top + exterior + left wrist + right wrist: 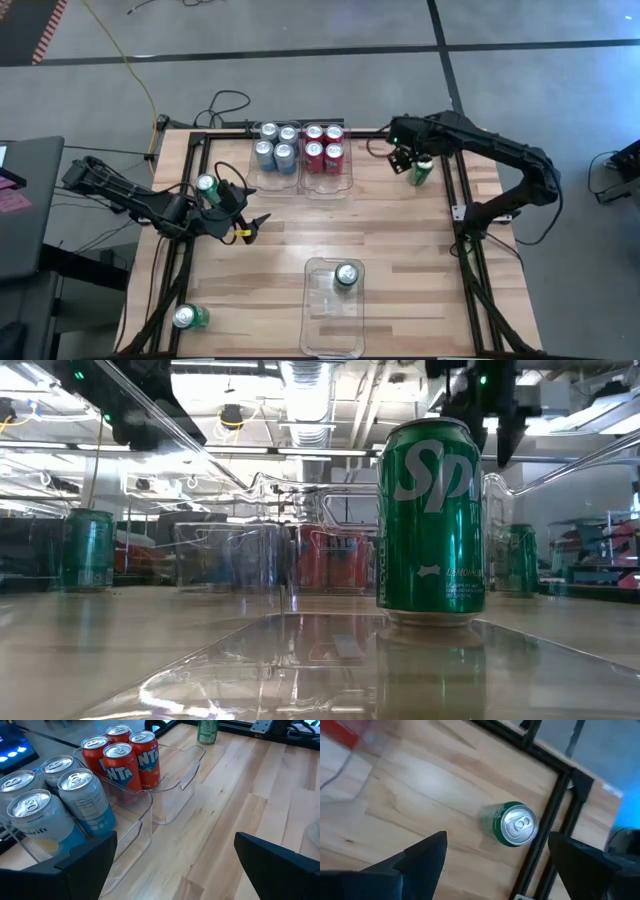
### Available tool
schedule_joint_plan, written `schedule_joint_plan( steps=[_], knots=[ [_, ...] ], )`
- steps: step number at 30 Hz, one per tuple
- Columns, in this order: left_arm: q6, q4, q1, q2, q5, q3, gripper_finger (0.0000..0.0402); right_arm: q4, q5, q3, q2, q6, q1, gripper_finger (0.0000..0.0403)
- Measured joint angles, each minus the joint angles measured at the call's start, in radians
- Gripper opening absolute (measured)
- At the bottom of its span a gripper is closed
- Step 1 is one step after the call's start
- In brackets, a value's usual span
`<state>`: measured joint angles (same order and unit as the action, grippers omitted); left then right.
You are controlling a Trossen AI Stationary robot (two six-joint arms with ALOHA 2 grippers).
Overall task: Sort soda cans
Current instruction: Put the top right green soda can into the bottom transparent bin
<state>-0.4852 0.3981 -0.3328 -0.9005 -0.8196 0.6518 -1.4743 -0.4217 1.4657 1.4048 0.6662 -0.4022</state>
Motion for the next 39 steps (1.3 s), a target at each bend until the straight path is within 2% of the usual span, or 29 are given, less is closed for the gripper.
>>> schedule_joint_plan(
  steps=[4,13,17,19,22,29,39],
  knots=[
    [-0.025,0.016,0.0,0.0,0.006,0.0,0.0398,0.044,0.111,-0.071,0.001,-0.07,-0.094,0.0363],
    [-0.034,0.019,-0.013,-0.001,0.037,0.0,0.0398,0.042,0.147,-0.255,0.001,-0.08,-0.294,0.0363],
    [-0.048,0.037,-0.019,-0.001,0.037,0.0,0.0398,0.125,0.244,-0.307,0.0,-0.163,-0.368,0.0363],
    [-0.053,0.039,-0.019,-0.001,0.037,0.0,0.0398,0.192,0.313,-0.33,0.001,-0.206,-0.39,0.0363],
    [-0.054,0.039,-0.019,-0.002,0.035,0.0,0.0398,0.253,0.34,-0.344,0.007,-0.249,-0.419,0.0363],
    [-0.062,0.039,-0.019,-0.002,0.031,0.0,0.0398,0.324,0.345,-0.349,0.024,-0.283,-0.485,0.0363],
    [-0.051,0.039,-0.019,-0.002,0.005,0.0,0.0398,0.365,0.348,-0.409,0.024,-0.267,-0.448,0.0363]
  ],
)
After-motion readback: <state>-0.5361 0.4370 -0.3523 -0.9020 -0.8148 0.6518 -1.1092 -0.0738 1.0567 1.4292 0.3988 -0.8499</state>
